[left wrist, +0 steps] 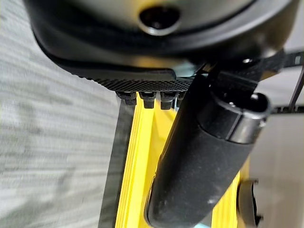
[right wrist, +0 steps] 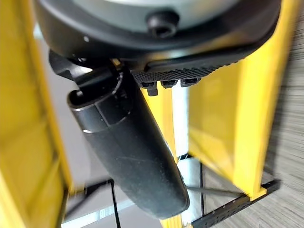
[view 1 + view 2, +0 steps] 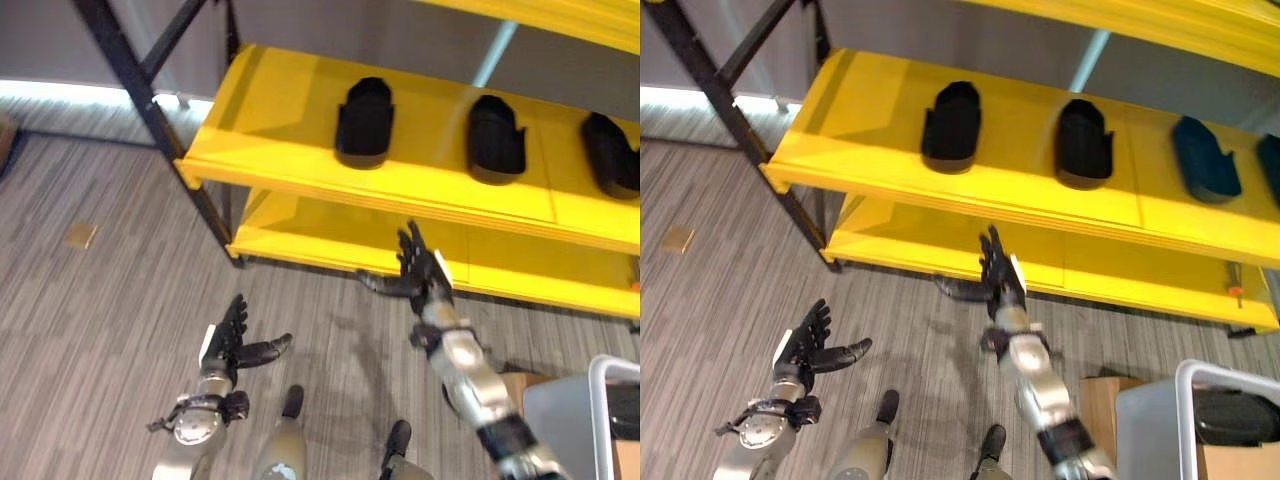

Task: Move parts from the plastic box to the shelf.

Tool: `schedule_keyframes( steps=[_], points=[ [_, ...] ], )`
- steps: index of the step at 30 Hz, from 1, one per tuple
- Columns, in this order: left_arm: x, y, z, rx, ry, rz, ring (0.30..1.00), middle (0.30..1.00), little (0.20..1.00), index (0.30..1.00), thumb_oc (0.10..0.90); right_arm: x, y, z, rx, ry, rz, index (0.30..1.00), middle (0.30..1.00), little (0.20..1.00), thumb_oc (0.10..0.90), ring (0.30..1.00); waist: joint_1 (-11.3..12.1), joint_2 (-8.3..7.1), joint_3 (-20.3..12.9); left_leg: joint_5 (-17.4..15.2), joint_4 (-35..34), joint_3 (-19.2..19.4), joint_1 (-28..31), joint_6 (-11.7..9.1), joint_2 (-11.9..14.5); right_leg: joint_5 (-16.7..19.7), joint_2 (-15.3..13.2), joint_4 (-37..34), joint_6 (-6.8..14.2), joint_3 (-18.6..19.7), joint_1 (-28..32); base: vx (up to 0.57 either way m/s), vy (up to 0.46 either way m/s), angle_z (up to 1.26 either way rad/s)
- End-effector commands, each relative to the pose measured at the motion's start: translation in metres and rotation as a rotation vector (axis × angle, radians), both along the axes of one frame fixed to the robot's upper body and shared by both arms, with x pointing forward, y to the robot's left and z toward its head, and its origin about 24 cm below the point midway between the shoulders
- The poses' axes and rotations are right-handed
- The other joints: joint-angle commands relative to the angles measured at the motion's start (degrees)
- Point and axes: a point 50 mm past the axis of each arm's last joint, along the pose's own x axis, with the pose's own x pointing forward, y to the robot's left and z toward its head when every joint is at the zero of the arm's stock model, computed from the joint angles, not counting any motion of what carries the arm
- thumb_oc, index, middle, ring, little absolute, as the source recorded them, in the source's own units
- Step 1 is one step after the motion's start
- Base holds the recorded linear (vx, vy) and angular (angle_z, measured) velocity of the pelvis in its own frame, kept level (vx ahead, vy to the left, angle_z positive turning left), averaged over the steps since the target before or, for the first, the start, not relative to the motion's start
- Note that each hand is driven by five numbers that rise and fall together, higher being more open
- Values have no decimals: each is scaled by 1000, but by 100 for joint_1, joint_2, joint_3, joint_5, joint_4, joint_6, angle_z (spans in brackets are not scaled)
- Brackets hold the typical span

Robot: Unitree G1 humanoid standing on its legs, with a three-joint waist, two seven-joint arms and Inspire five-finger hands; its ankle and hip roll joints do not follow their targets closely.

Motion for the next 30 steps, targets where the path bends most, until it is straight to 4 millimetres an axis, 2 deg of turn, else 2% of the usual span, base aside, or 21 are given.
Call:
schedule_keyframes(
  steps=[1,2,3,5,7,8,12,16,20,30],
  points=[
    [4,5,13,90,-94,-45,1000,1000,1000,1000,900,13,1,52,37,-295,116,1000,1000,1000,900,1000,-174,126,-721,-22,-547,106,350,259,94,-178,151,132,193,-206,503,38,47,-51],
    [3,5,13,89,-92,-45,1000,1000,1000,1000,900,12,0,52,36,-292,116,1000,1000,1000,900,1000,-164,129,-726,-21,-559,118,367,260,96,-180,151,134,194,-194,505,61,94,-30],
    [-1,5,9,95,-83,-51,1000,1000,1000,1000,900,-2,-8,38,35,-243,117,1000,1000,1000,900,1000,-335,162,-771,-53,-598,217,471,275,86,-177,142,158,207,-35,506,36,67,-22],
    [-3,4,8,102,-80,-53,1000,1000,1000,1000,900,-13,-13,29,22,-211,120,1000,1000,1000,900,1000,-506,196,-821,-103,-614,307,573,293,82,-165,124,190,220,81,484,37,68,-41],
    [-3,4,7,102,-78,-53,1000,1000,1000,1000,900,-15,-16,28,2,-207,117,1000,1000,1000,900,1000,-553,212,-838,-127,-619,355,621,297,88,-167,120,196,226,140,479,21,34,-30],
    [-4,4,6,108,-78,-50,1000,1000,1000,1000,900,-19,-20,26,14,-199,95,1000,1000,1000,900,1000,-671,250,-879,-164,-624,434,699,307,110,-183,115,190,232,255,470,16,31,-23],
    [0,2,6,129,-83,-68,1000,1000,1000,1000,900,-17,-18,23,-23,-195,98,1000,1000,1000,900,1000,-786,294,-951,-244,-624,582,828,327,106,-133,93,173,248,462,449,33,41,-34],
    [6,3,11,150,-111,-57,1000,1000,1000,1000,900,-12,-11,26,-45,-210,109,1000,1000,1000,900,1000,-820,314,-951,-317,-586,678,879,366,72,-48,47,144,283,601,415,4,42,-21],
    [11,7,21,173,-161,-29,1000,1000,1000,1000,900,-8,3,28,-5,-214,145,1000,1000,1000,900,1000,-813,301,-888,-405,-529,823,890,446,-59,205,-75,140,418,850,278,-23,72,-19],
    [22,7,35,231,-228,-35,1000,1000,1000,1000,900,-6,7,30,-22,-221,155,1000,1000,1000,900,1000,-738,177,-738,-619,-398,812,855,686,-465,623,-465,441,559,1017,98,-13,102,0]
  ],
)
